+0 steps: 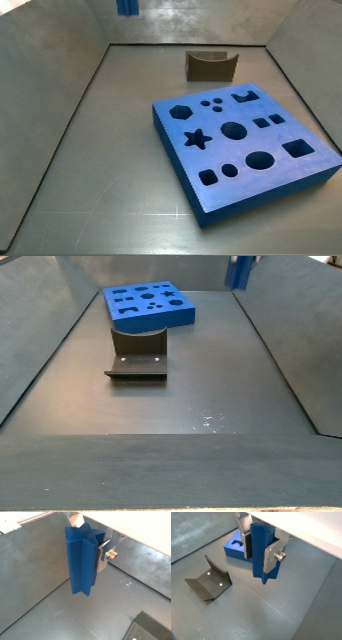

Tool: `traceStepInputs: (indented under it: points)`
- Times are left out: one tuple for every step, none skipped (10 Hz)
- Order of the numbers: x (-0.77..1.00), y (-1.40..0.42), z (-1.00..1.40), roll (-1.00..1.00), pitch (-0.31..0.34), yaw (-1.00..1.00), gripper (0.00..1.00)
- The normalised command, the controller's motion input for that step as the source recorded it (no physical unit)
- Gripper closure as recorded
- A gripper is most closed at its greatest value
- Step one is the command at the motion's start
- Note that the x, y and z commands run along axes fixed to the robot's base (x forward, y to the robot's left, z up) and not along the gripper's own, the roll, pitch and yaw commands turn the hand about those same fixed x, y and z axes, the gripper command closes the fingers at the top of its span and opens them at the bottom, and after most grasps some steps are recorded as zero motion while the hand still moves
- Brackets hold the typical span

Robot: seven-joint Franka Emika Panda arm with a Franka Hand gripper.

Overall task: Pick up the star object. Move up. Move to above the board. Insert the star object.
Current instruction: Move to above the board.

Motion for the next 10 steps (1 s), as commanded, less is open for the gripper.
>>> traceStepInputs:
  points:
    - [0.06, -0.09, 1.0, 0.03, 0.079, 0.02, 1.0]
    - [0.05, -0.07, 0.91, 0.03, 0.081, 0.03, 1.0]
    - [0.03, -0.05, 0.7, 0.02, 0.081, 0.03, 1.0]
    - [0.01, -0.03, 0.5, 0.02, 0.079, 0.03, 1.0]
    - [0.01, -0.03, 0.35, 0.01, 0.079, 0.03, 1.0]
    - [0.01, -0.03, 0.21, 0.01, 0.079, 0.03, 1.0]
    - [0.41, -1.0, 0.15, -0.04, 0.316, 0.04, 1.0]
    - [0.43, -1.0, 0.15, 0.0, 0.322, 0.05, 1.0]
    - [0.44, -1.0, 0.15, 0.01, 0.328, 0.04, 1.0]
    - [0.47, -1.0, 0.15, -0.04, 0.257, 0.0, 1.0]
